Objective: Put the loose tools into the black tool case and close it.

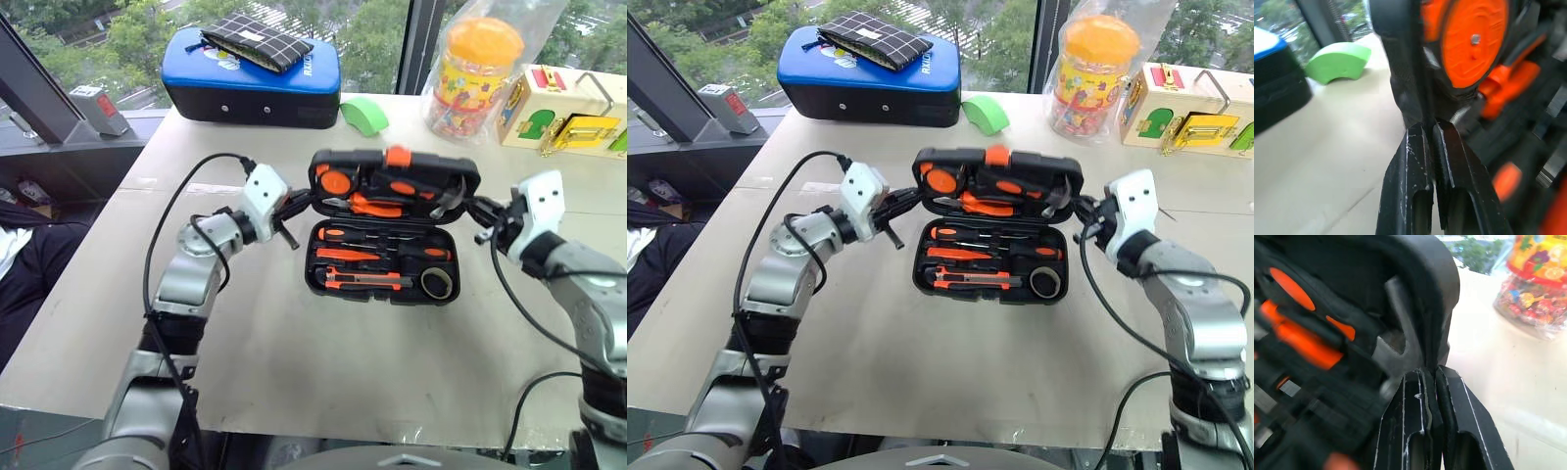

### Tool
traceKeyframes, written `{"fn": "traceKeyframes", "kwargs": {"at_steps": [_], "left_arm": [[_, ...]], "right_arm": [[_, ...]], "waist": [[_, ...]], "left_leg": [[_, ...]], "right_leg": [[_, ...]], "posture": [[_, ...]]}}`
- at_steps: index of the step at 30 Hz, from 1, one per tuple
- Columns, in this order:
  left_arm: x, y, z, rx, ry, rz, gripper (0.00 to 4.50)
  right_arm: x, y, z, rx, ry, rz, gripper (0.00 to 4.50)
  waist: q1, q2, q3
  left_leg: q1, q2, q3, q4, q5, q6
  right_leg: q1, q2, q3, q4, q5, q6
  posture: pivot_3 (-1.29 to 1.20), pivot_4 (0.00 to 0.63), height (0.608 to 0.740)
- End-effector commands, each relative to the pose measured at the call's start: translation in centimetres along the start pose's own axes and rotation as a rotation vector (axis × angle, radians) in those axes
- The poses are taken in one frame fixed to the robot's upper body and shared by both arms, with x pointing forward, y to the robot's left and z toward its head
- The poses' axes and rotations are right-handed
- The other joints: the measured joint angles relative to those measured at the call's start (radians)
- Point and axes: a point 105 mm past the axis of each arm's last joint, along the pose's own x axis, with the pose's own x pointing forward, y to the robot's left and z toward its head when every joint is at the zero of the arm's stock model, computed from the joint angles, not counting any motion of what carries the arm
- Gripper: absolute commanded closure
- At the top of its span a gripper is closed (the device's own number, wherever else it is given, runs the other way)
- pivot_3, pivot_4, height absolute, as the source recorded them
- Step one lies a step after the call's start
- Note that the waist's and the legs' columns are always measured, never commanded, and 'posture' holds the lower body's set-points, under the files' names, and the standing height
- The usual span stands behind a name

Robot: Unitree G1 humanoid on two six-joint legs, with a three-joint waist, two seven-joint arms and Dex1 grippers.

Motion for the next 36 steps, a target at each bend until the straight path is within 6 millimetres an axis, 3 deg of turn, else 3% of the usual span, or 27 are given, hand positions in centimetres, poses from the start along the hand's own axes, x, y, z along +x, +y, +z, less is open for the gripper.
{"fn": "traceKeyframes", "kwargs": {"at_steps": [1,2,3,5,6,7,9,10,13,14,15,16,17,20,24,29,36], "left_arm": [[-1.8,-0.7,0.4,-0.097,0.010,-0.098,4.50],[-2.4,-1.2,0.5,-0.147,0.014,-0.145,4.50],[-4.0,-1.5,0.2,-0.223,0.052,-0.193,3.99],[-7.0,-1.7,-1.4,-0.286,0.203,-0.250,3.55],[-8.7,-2.0,-1.9,-0.304,0.274,-0.299,3.09],[-10.6,-1.5,-2.7,-0.297,0.353,-0.316,2.97],[-12.5,-0.6,-2.8,-0.297,0.403,-0.315,2.97],[-12.6,-0.2,-2.3,-0.305,0.386,-0.308,2.97],[-11.6,-0.6,-0.1,-0.378,0.279,-0.362,2.88],[-11.3,-1.2,0.9,-0.408,0.242,-0.405,3.42],[-11.0,-1.8,1.6,-0.428,0.224,-0.444,3.59],[-10.9,-2.4,2.1,-0.441,0.215,-0.474,4.09],[-10.7,-3.0,2.5,-0.451,0.210,-0.506,4.39],[-9.9,-4.5,3.1,-0.432,0.215,-0.578,4.39],[-8.5,-5.7,3.7,-0.376,0.204,-0.639,4.39],[-5.7,-5.7,3.2,-0.241,0.202,-0.630,4.39],[-2.3,-4.5,2.8,-0.158,0.179,-0.574,4.39]], "right_arm": [[-1.7,1.9,0.9,-0.086,-0.012,0.120,4.20],[-2.0,1.9,0.5,-0.110,0.013,0.125,3.82],[-3.1,1.9,-0.4,-0.140,0.072,0.157,3.45],[-5.3,2.2,-1.7,-0.179,0.181,0.228,2.72],[-6.4,2.5,-2.3,-0.179,0.239,0.269,2.25],[-7.9,2.6,-2.9,-0.160,0.304,0.301,2.11],[-10.2,3.9,-3.4,-0.108,0.392,0.401,2.11],[-10.9,4.6,-3.6,-0.094,0.415,0.448,2.11],[-11.3,6.3,-3.7,-0.026,0.405,0.516,2.70],[-11.4,7.0,-3.6,-0.009,0.398,0.548,3.12],[-11.3,7.6,-3.6,0.002,0.391,0.572,3.52],[-11.1,8.0,-3.6,0.008,0.384,0.585,4.10],[-10.9,8.5,-3.6,0.014,0.378,0.601,4.38],[-9.5,9.2,-5.3,-0.016,0.437,0.590,4.38],[-6.4,7.6,-6.9,-0.049,0.464,0.418,4.38],[-1.2,4.8,-5.1,0.062,0.356,0.142,4.38],[2.9,1.4,-4.0,0.070,0.319,-0.041,4.38]], "waist": [[-0.002,0.000,0.001],[-0.005,0.000,0.001],[-0.009,0.000,0.001],[-0.013,0.001,0.001],[-0.014,0.001,0.001],[-0.016,0.001,0.001],[-0.016,0.002,0.003],[-0.008,0.001,0.003],[0.005,0.001,0.004],[0.007,0.001,0.004],[0.008,0.001,0.004],[0.007,0.000,0.004],[0.005,-0.001,0.005],[-0.001,-0.002,0.005],[-0.002,-0.002,0.006],[-0.008,-0.003,0.008],[-0.007,-0.002,0.009]], "left_leg": [[0.003,0.000,0.000,0.001,0.000,0.000],[0.004,0.001,0.000,0.002,0.000,0.001],[0.005,0.001,0.000,0.002,0.000,0.001],[0.005,0.003,0.001,0.003,0.000,0.001],[0.006,0.004,0.001,0.003,0.000,0.001],[0.006,0.004,0.001,0.003,0.000,0.001],[0.003,0.006,0.000,0.004,-0.001,0.002],[0.004,0.007,0.000,0.002,-0.001,0.002],[0.006,0.008,-0.002,0.002,-0.001,0.002],[0.006,0.007,-0.004,0.006,-0.001,0.002],[0.005,0.007,-0.004,0.008,-0.001,0.002],[0.005,0.007,-0.004,0.009,-0.001,0.002],[0.005,0.006,-0.004,0.010,-0.001,0.002],[0.005,0.006,-0.004,0.010,-0.001,0.002],[0.005,0.006,-0.005,0.009,-0.001,0.001],[0.005,0.007,-0.005,0.009,0.000,0.001],[0.005,0.006,-0.004,0.010,0.000,0.001]], "right_leg": [[0.003,0.000,0.000,0.001,0.000,0.000],[0.004,0.001,0.000,0.002,0.000,0.000],[0.005,0.002,0.001,0.002,0.000,0.000],[0.005,0.003,0.001,0.003,0.000,0.000],[0.005,0.004,0.001,0.003,0.000,0.000],[0.005,0.005,0.001,0.003,-0.001,0.000],[0.003,0.007,0.001,0.002,-0.001,-0.001],[0.004,0.008,0.001,0.002,-0.001,-0.002],[0.009,0.008,-0.001,-0.002,-0.001,-0.002],[0.011,0.006,-0.001,-0.001,-0.001,-0.002],[0.011,0.006,-0.001,-0.001,-0.001,-0.002],[0.012,0.004,-0.001,-0.001,-0.001,-0.002],[0.012,0.002,0.000,-0.001,-0.001,-0.002],[0.011,0.002,0.000,0.001,-0.001,-0.002],[0.010,0.007,-0.001,0.001,-0.001,-0.002],[0.009,0.010,0.000,0.002,-0.001,-0.002],[0.007,0.011,0.001,0.005,-0.001,-0.002]], "posture": [[0.00,0.150,0.740],[0.00,0.150,0.740],[0.00,0.150,0.740],[0.00,0.150,0.740],[0.00,0.150,0.740],[0.00,0.150,0.740],[0.00,0.150,0.740],[0.00,0.150,0.740],[0.00,0.150,0.740],[0.00,0.150,0.740],[0.00,0.150,0.740],[0.00,0.150,0.740],[0.00,0.150,0.740],[0.00,0.150,0.740],[0.00,0.150,0.740],[0.00,0.150,0.740],[0.00,0.150,0.740]]}}
